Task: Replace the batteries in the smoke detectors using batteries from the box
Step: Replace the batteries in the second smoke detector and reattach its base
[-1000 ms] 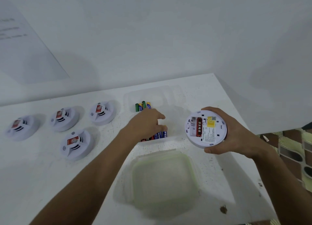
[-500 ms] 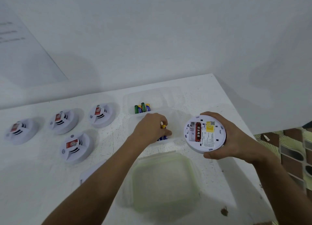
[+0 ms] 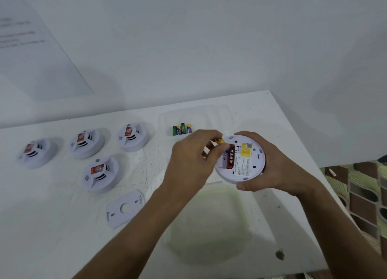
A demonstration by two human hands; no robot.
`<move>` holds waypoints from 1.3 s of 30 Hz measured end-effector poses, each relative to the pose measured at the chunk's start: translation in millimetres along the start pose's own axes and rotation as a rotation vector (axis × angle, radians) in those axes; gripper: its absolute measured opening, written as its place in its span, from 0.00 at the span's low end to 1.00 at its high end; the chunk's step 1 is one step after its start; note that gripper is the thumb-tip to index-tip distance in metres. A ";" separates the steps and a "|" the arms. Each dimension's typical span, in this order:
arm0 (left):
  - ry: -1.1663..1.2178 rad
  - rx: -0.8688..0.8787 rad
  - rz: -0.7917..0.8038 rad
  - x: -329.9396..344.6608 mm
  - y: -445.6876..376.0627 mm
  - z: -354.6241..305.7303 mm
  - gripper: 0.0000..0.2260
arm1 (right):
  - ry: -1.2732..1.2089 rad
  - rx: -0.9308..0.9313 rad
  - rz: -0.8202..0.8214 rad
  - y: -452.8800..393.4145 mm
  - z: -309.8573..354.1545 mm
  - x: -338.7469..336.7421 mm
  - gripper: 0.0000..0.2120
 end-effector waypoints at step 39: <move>-0.086 -0.871 0.004 -201.1 148.8 127.9 0.32 | 0.013 -0.151 0.336 -65.6 101.8 152.9 0.45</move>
Point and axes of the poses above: each hand's wrist, its own y-axis away from the middle knuckle, its own x-axis out of the palm, z = x × y, the point moved 9 cm from there along -y, towards the middle knuckle, and after that the axes turned 15 degrees about y, right-handed, at the moved point
